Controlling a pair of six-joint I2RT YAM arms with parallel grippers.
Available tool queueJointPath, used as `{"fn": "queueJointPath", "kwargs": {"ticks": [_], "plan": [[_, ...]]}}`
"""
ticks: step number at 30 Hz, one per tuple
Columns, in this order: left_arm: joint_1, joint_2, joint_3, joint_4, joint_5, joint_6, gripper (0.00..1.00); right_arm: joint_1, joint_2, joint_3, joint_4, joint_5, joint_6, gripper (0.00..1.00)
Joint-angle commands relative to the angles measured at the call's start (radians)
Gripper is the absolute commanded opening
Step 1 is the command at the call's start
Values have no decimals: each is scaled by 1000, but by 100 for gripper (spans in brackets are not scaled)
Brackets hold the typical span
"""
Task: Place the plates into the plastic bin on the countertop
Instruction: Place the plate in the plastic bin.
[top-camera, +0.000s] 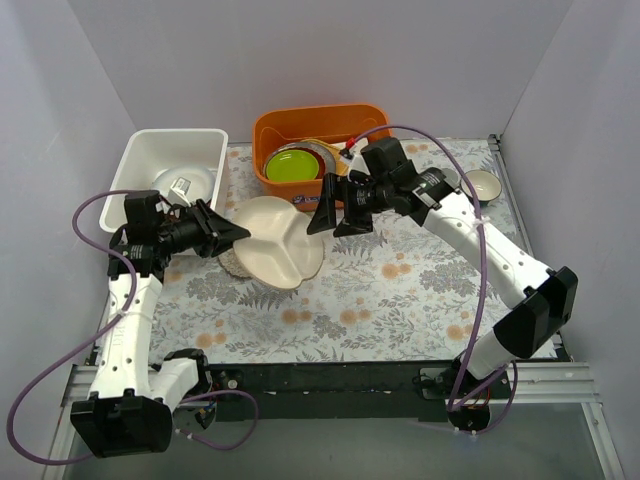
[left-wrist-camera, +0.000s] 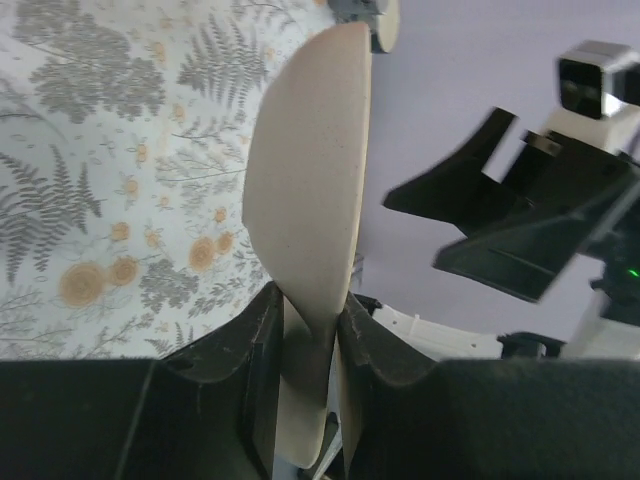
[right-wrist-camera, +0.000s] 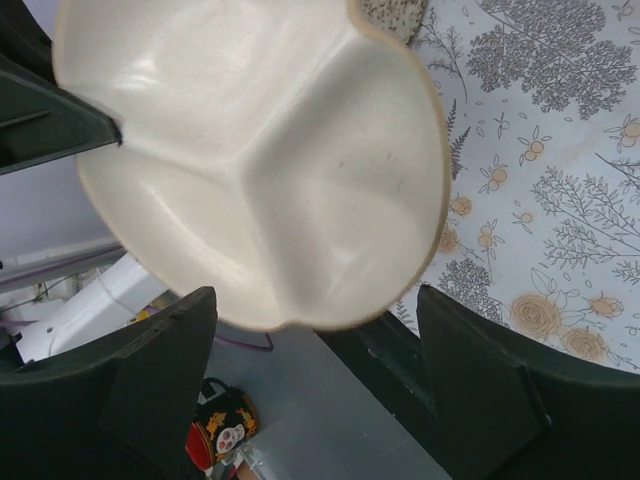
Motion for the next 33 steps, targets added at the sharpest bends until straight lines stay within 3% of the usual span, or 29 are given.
{"fn": "queueJointPath", "kwargs": {"ticks": [1, 19, 33], "plan": [[0, 8, 56, 23, -27, 4, 0, -8, -88, 27, -19, 73, -22, 88], [2, 135, 196, 58, -32, 6, 0, -60, -235, -189, 10, 88, -34, 88], [5, 262, 411, 75, -85, -6, 0, -62, -308, -336, 39, 68, -34, 88]]}}
